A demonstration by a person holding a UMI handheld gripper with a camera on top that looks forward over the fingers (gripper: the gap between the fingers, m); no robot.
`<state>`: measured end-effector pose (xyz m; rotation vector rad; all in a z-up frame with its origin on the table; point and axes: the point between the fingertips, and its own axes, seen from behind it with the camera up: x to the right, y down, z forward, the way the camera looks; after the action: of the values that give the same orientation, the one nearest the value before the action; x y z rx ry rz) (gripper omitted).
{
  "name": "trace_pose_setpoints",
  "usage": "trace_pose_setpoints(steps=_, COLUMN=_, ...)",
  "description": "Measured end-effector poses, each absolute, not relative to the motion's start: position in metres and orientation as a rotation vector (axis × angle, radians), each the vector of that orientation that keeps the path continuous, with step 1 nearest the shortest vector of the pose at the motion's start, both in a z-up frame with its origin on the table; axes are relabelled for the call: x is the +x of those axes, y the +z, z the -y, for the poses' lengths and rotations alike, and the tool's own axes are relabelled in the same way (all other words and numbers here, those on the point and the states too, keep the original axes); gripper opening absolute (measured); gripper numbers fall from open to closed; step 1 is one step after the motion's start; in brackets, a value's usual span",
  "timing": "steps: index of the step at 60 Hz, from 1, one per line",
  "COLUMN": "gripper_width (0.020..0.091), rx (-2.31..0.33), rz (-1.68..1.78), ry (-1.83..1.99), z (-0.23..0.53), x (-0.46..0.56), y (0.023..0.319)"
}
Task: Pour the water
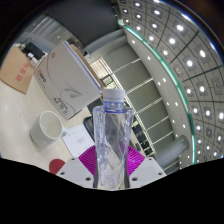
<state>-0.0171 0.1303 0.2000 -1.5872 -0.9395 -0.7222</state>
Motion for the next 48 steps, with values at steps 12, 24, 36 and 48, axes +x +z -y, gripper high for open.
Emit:
trace_pose_setpoints(steps=12, gripper_width=0.0351, rx=-1.785, rz=0.605, ry=-0.228, z=-0.119, x=-0.024, y=0.184)
trace_pose_setpoints(steps=24, gripper_width=0.0351, rx=-1.842, rz=0.464, ry=0.066, z=-0.12, x=-0.037, y=0.148)
trace_pose_setpoints(steps=36, gripper_width=0.0355, rx=-1.888, rz=0.407, ry=0.16, z=-0.121, x=-0.037, y=0.102)
trace_pose_setpoints(steps=48, gripper_width=0.0421, rx=-1.853, rz=0.323, ry=0.192, z=-0.116, x=-0.023, y=0.091)
